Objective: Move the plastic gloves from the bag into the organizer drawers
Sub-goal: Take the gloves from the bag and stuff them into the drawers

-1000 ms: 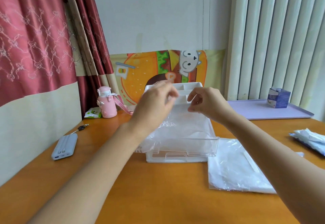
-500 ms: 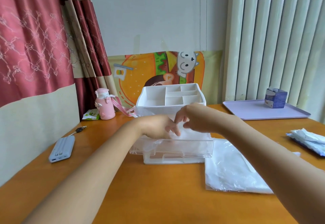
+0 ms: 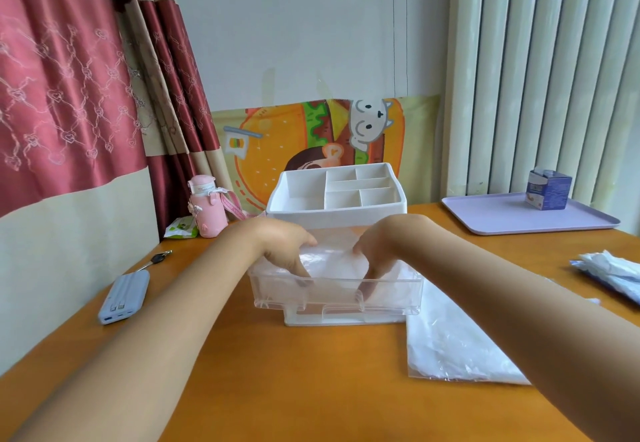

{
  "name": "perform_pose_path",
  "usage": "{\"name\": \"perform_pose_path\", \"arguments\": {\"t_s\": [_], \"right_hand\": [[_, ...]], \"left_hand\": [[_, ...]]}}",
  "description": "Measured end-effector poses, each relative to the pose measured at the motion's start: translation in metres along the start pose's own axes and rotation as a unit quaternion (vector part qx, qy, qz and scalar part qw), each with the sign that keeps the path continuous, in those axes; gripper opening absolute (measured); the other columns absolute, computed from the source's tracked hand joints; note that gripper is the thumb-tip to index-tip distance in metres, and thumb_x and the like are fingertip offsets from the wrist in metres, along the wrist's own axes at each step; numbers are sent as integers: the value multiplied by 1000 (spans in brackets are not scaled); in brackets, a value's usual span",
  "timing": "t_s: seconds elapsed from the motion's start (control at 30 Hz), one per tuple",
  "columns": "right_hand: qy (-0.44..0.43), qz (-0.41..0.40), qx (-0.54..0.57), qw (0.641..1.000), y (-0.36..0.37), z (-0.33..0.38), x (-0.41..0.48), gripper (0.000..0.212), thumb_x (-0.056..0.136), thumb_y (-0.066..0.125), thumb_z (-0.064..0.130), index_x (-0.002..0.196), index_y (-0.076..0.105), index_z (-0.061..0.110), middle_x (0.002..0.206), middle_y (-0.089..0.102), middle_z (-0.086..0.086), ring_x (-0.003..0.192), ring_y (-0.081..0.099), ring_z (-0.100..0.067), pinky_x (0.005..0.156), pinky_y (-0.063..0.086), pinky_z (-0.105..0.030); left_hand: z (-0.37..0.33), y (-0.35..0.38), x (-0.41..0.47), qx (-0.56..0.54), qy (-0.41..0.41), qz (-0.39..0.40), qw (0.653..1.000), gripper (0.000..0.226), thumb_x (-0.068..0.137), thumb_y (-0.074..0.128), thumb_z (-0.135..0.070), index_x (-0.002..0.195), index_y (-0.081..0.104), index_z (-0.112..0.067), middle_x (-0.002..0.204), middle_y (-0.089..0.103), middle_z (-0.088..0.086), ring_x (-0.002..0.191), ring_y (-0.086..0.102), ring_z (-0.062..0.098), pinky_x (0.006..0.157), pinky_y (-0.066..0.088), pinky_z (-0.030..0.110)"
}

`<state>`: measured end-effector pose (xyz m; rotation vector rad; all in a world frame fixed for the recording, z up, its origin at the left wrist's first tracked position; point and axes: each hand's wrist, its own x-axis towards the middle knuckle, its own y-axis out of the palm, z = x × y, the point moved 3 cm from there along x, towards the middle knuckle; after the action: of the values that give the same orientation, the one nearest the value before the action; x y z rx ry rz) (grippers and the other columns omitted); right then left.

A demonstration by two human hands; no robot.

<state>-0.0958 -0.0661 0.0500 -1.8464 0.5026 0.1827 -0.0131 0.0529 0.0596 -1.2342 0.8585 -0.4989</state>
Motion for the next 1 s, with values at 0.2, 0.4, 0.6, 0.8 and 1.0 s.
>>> {"name": "perform_pose_path", "arguments": {"t_s": [0.2, 0.4, 0.6, 0.8, 1.0], "right_hand": [[12, 3, -14, 1000, -3, -5, 1, 96, 71, 63, 70, 145, 38, 14, 136, 50, -5, 122, 48, -29, 105, 39, -38], [-55, -149, 101, 982, -7, -10, -7, 77, 78, 69, 54, 141, 44, 17, 138, 50, -1, 126, 46, -23, 104, 38, -35], [-68, -137, 108, 982, -2, -2, 3, 66, 81, 61, 60, 127, 57, 13, 116, 62, -3, 104, 56, -23, 93, 44, -31], [-52, -74, 76, 993, 7, 2, 10, 69, 88, 51, 60, 138, 45, 13, 131, 55, -5, 118, 50, -25, 96, 36, -30], [-31, -83, 62, 994, 4, 0, 10, 77, 84, 55, 62, 142, 40, 14, 137, 50, -5, 124, 47, -26, 101, 36, -32]], "left_hand": [[-6, -1, 9, 46, -8, 55, 997, 91, 84, 71, -36, 154, 14, -25, 159, 20, -1, 145, 23, 22, 114, 28, 33], [-7, 4, 15, -18, 39, 56, 997, 97, 85, 71, -24, 154, 4, -33, 161, 14, -5, 146, 20, 21, 114, 31, 36], [-18, 6, 15, -120, 97, 21, 988, 81, 88, 68, -24, 152, 19, -28, 156, 29, -8, 139, 32, 13, 107, 32, 22], [-15, 2, 6, -118, 57, -34, 991, 81, 85, 72, -21, 152, 26, -23, 155, 30, -7, 140, 32, 15, 111, 31, 25], [-15, 1, -5, 20, -59, -34, 997, 38, 84, 72, -34, 99, 54, -4, 92, 58, 8, 81, 53, 23, 57, 41, 27]]}}
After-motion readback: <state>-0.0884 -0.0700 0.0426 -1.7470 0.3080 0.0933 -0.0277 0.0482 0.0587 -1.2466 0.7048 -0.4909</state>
